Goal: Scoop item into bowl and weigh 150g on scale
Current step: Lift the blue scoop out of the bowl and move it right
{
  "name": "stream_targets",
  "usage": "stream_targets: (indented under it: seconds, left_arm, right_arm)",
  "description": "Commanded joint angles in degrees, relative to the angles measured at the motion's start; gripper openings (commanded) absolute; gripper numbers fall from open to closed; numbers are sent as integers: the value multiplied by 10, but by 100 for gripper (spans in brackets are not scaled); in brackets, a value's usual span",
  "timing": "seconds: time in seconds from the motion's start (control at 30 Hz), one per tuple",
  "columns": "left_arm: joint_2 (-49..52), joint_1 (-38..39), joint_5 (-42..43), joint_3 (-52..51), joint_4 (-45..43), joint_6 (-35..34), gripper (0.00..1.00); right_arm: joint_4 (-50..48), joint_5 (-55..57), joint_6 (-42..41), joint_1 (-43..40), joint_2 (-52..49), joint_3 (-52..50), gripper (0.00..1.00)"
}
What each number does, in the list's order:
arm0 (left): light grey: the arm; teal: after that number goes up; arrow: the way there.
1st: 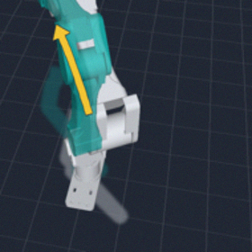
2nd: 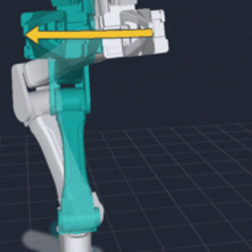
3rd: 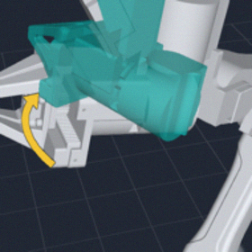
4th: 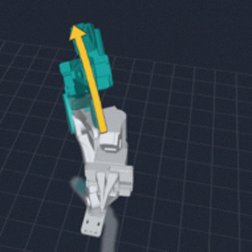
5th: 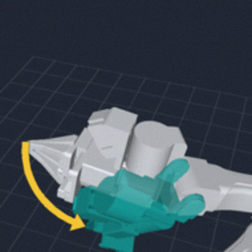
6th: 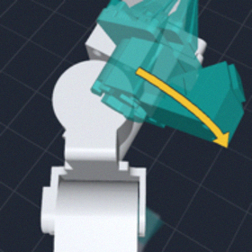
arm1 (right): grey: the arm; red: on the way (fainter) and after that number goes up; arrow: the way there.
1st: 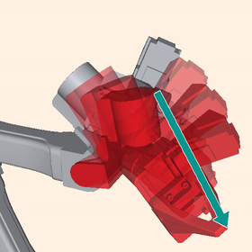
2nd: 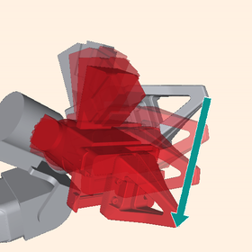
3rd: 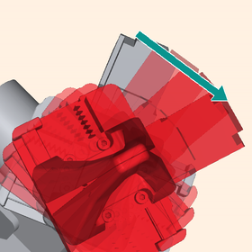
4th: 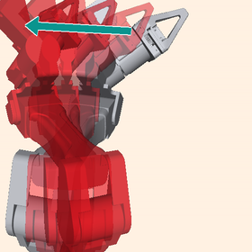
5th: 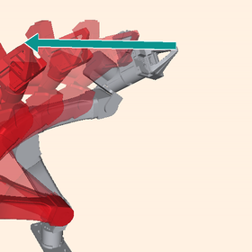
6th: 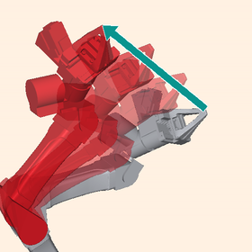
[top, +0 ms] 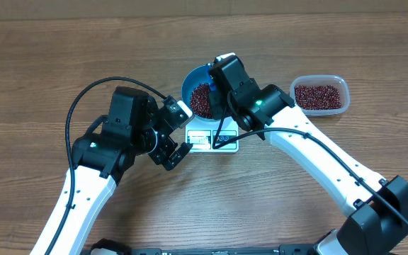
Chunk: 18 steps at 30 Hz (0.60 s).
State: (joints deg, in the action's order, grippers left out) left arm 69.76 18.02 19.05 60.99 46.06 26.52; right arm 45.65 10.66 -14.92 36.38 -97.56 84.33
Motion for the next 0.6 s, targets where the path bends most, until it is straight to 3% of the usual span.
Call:
stream_targets:
  seconds: [0.0, 0.23, 0.57]
  left_arm:
    - [-1, 4, 0, -5, 0, -8, 99]
    - [-1, 4, 0, -5, 0, -8, 100]
    - [-1, 4, 0, -5, 0, -8, 100]
  right_arm:
    - [-4, -4, -40, -2, 17, 17, 4]
    - [-2, -24, -112, -27, 18, 17, 4]
    - [-11, -154, -227, -108, 35, 17, 4]
